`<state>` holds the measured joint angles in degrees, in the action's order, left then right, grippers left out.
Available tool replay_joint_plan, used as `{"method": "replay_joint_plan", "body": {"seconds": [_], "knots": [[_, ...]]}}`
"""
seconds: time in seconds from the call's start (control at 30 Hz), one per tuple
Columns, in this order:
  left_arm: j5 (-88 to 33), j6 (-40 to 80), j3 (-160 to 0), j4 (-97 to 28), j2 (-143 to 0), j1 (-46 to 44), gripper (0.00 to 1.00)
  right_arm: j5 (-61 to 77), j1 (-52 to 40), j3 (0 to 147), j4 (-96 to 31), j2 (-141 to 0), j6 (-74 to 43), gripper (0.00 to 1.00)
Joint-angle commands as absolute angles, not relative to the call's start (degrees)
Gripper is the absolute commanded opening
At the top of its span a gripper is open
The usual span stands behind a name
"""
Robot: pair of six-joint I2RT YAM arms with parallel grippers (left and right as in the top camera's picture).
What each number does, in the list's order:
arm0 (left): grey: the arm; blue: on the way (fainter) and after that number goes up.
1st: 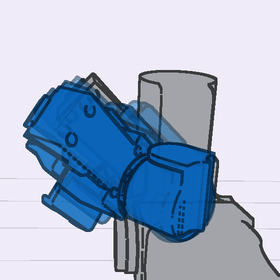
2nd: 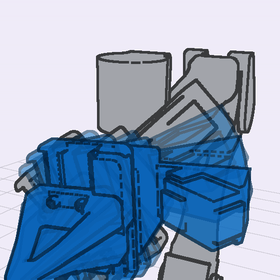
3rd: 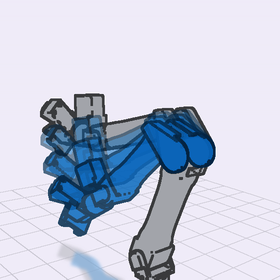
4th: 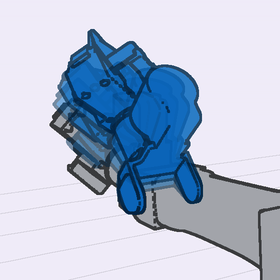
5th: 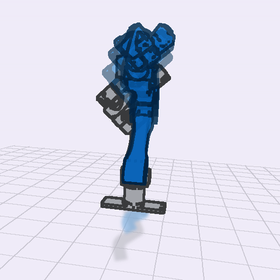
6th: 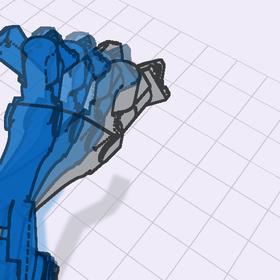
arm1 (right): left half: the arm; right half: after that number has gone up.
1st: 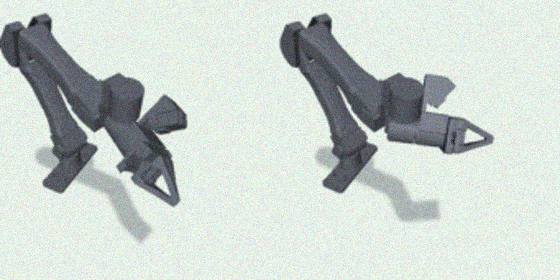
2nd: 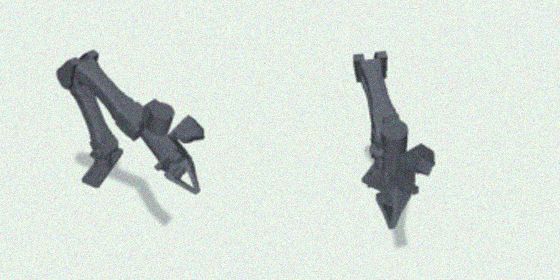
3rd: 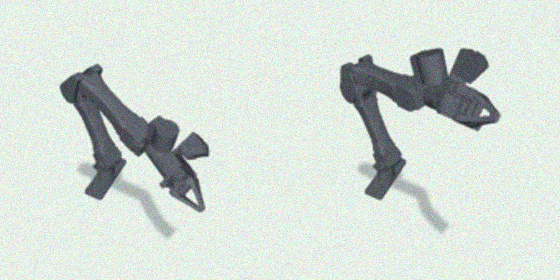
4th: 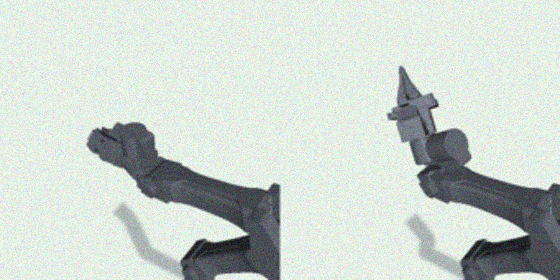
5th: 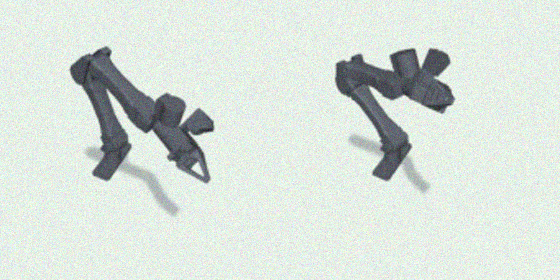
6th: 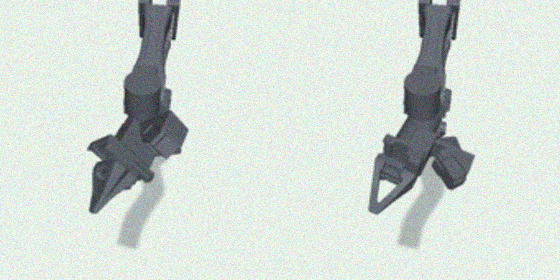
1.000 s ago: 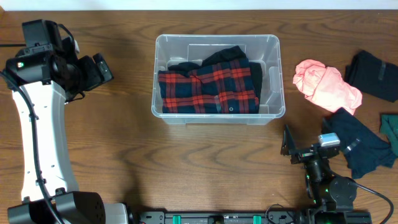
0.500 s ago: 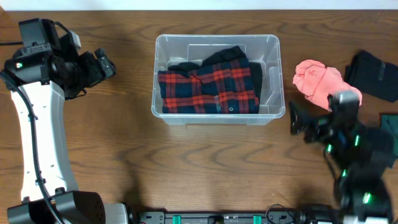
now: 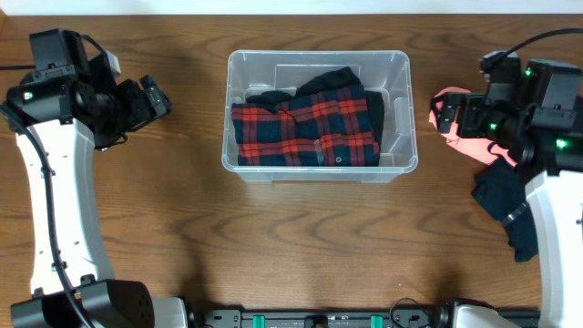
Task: Pack container
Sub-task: 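Reach the right gripper to the pink shirt and grasp it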
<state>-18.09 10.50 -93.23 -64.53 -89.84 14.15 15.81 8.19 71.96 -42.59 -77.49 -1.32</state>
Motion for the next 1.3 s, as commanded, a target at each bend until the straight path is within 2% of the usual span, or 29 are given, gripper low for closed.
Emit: {"method": "replay_joint_plan", "body": {"seconds": [0.0,0.23,0.5,0.8,1.2,1.27], "knots": [[-17.4,10.2,-93.2,-64.9,-89.9,14.5,0.98,12.7,14.6,73.1,-43.2,-80.1,-6.8,0.99],[-13.6,10.2,-93.2,-64.9,-89.9,14.5,0.98,19.7,29.5,73.1,-43.2,-88.8,-5.9,0.99],[-7.7,10.2,-93.2,-64.9,-89.9,14.5,0.98,21.0,36.4,73.1,-42.0,-99.9,-4.2,0.97],[-2.8,10.2,-93.2,-63.7,-89.9,14.5,0.98,27.9,37.6,73.1,-33.2,-107.9,1.2,0.99],[4.4,10.2,-93.2,-60.7,-89.9,14.5,0.98,27.7,36.7,73.1,-28.9,-114.7,2.3,0.99],[5.4,10.2,-93.2,-60.7,-89.9,14.5,0.98,27.7,36.4,73.0,-28.2,-115.5,2.3,0.97]]}}
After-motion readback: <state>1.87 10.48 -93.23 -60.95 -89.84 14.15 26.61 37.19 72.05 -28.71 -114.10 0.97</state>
